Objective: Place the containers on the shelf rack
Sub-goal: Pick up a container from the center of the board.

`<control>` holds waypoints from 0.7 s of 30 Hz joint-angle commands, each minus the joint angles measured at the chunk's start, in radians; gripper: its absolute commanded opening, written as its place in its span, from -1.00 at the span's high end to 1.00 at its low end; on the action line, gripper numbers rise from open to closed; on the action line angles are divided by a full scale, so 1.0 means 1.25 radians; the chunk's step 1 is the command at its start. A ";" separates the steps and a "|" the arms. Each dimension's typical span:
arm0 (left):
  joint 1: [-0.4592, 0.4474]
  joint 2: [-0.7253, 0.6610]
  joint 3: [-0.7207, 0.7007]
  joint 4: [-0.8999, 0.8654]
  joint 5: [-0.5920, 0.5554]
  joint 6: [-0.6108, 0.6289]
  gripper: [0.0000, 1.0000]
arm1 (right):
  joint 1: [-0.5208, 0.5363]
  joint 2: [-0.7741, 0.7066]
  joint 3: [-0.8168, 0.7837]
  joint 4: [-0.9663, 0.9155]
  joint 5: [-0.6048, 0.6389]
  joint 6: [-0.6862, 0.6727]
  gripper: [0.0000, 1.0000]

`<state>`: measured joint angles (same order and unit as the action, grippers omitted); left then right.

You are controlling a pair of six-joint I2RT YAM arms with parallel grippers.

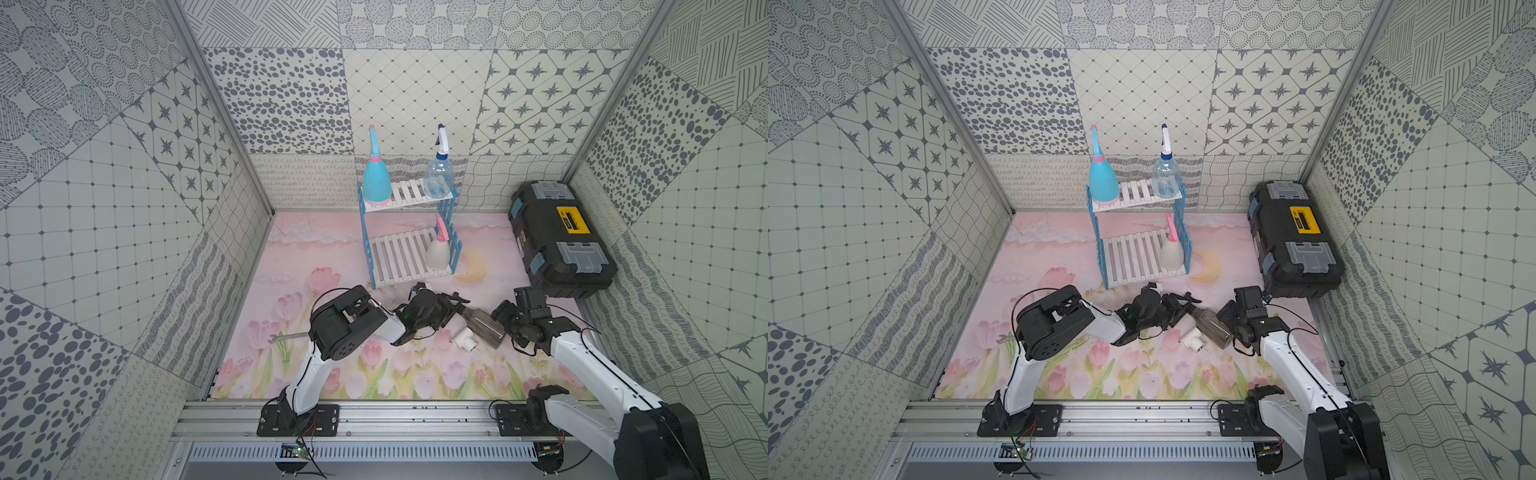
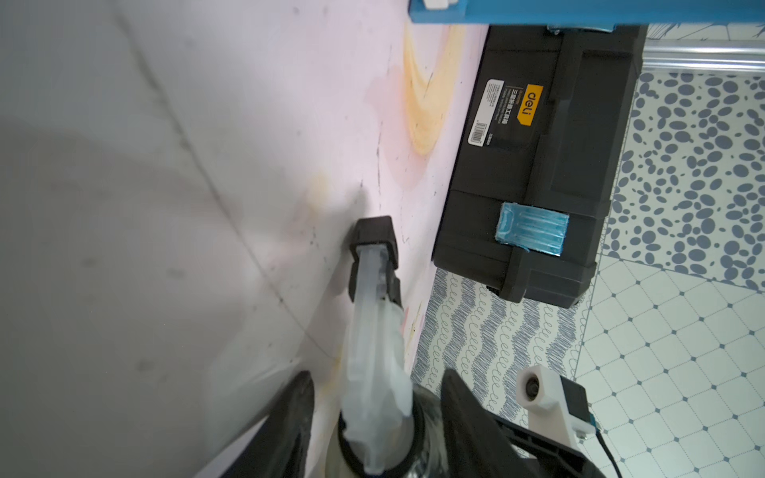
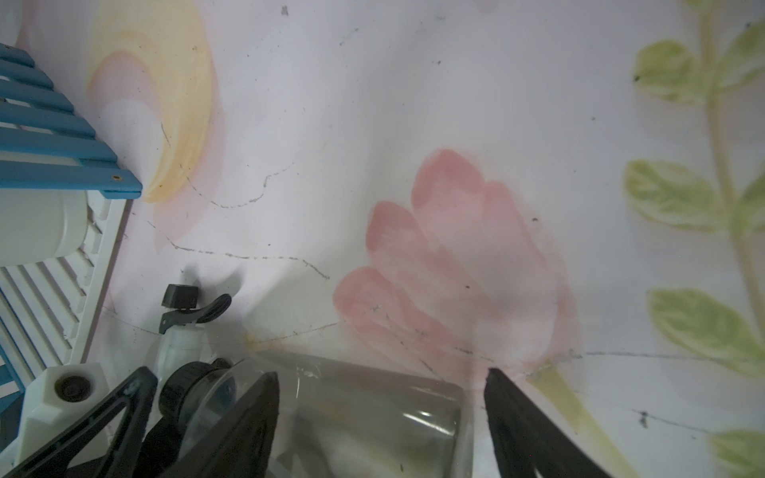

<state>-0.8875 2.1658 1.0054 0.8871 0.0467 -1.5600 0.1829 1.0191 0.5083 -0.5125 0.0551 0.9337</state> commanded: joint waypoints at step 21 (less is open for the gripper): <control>0.009 -0.010 0.051 -0.032 -0.036 0.063 0.73 | 0.001 -0.055 -0.008 0.033 0.004 -0.008 -0.64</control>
<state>-0.8822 2.1998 1.0702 0.8436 0.0261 -1.5566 0.1829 0.9890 0.4953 -0.4965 0.0525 0.9329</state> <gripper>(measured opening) 0.324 0.817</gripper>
